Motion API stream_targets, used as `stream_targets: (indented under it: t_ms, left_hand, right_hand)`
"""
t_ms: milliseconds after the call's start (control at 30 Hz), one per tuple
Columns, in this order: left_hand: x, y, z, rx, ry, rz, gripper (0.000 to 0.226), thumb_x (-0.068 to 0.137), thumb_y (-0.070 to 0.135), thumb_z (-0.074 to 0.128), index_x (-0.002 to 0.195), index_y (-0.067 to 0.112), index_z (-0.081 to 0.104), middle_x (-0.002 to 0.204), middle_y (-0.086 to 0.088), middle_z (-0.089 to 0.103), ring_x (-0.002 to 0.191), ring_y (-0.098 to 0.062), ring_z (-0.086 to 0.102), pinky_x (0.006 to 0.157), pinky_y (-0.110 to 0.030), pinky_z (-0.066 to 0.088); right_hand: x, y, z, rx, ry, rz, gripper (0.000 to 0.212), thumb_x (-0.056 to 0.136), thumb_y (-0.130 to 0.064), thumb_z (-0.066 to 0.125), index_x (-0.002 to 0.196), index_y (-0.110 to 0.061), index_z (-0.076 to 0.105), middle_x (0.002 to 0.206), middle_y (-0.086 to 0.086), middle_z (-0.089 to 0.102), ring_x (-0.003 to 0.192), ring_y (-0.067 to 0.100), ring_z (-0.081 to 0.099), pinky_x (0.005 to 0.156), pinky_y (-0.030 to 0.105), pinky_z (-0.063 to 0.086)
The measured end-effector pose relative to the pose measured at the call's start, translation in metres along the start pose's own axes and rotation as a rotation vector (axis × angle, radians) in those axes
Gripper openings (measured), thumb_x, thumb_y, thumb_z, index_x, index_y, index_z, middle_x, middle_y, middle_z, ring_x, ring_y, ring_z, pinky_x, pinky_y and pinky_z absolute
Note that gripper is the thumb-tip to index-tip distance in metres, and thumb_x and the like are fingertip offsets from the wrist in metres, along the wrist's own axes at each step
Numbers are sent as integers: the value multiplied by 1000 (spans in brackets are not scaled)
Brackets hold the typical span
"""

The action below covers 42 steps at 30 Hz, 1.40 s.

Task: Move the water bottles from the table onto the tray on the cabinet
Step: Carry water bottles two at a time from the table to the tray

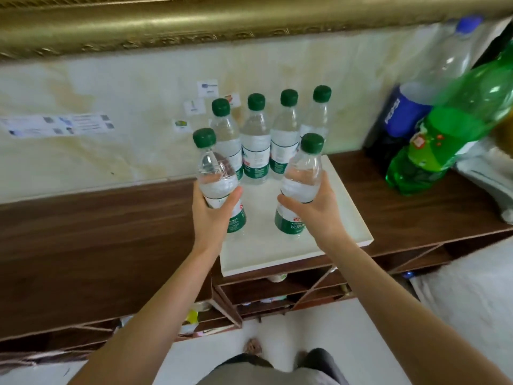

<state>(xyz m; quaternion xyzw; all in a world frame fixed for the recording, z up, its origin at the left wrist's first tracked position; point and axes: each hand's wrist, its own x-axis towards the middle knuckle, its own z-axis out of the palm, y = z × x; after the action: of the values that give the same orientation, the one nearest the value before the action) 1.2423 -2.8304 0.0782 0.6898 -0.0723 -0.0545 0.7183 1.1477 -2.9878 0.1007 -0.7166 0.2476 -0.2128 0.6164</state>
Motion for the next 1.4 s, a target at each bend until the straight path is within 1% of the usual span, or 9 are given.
stream_targets:
  t_ms: [100,267,400,500,600,733,867,1167,1400]
  left_hand:
    - [18,-8,8,63,-12,44,65,74,20,82,131,22,49,121,6,64,110,-6,62,98,-35,51]
    - [22,-14,23,90,59,87,62,74,17,81,124,32,49,120,5,63,111,-9,62,97,-34,51]
    - [26,-15,30,90,63,107,63,74,11,81,122,34,48,119,5,63,110,-9,62,95,-30,51]
    - [23,-17,28,136,30,100,68,73,4,81,122,34,45,117,14,60,107,4,60,86,-14,48]
    - [14,-30,16,194,-43,41,71,73,1,80,126,31,43,118,21,57,105,14,57,82,-5,45]
    - [11,-46,-5,297,-131,7,76,75,8,80,128,45,40,131,19,55,122,0,54,104,-25,44]
    - [14,-55,-5,313,-71,-3,76,70,16,84,133,29,45,135,5,55,126,-10,53,109,-41,43]
    - [33,-53,8,301,91,-23,71,63,8,88,121,19,49,124,2,62,115,-10,60,104,-34,46]
    - [40,-54,9,277,86,-32,68,62,12,88,118,20,49,122,1,62,114,-12,60,105,-37,47]
  right_hand:
    - [32,5,7,-22,-52,-22,70,68,-12,84,126,-23,46,113,-8,61,101,-2,58,80,15,48]
    - [63,9,14,-74,-170,-88,69,69,-14,84,113,-44,41,107,-19,59,93,-15,57,76,4,46]
    - [72,16,17,-72,-224,-102,71,68,-20,85,123,-31,42,113,-10,62,105,5,61,88,25,52]
    - [74,26,13,-98,-265,-89,71,69,-14,84,124,-31,41,108,-19,62,96,-8,61,77,9,49]
    - [71,44,6,-211,-313,-60,69,69,-15,84,121,-30,41,106,-24,58,93,-10,59,78,10,48]
    - [69,60,0,-316,-331,-44,64,71,-16,83,122,-14,45,114,-7,56,100,12,56,86,25,48]
    - [69,59,1,-330,-325,-54,63,72,-19,83,122,-13,46,111,-9,55,98,12,55,82,22,45]
    - [62,57,6,-294,-260,-33,62,72,-17,83,123,-12,48,110,-9,56,99,10,55,84,21,46]
    - [63,56,9,-291,-245,-18,59,71,-17,83,118,-12,48,108,-9,56,99,9,55,83,21,46]
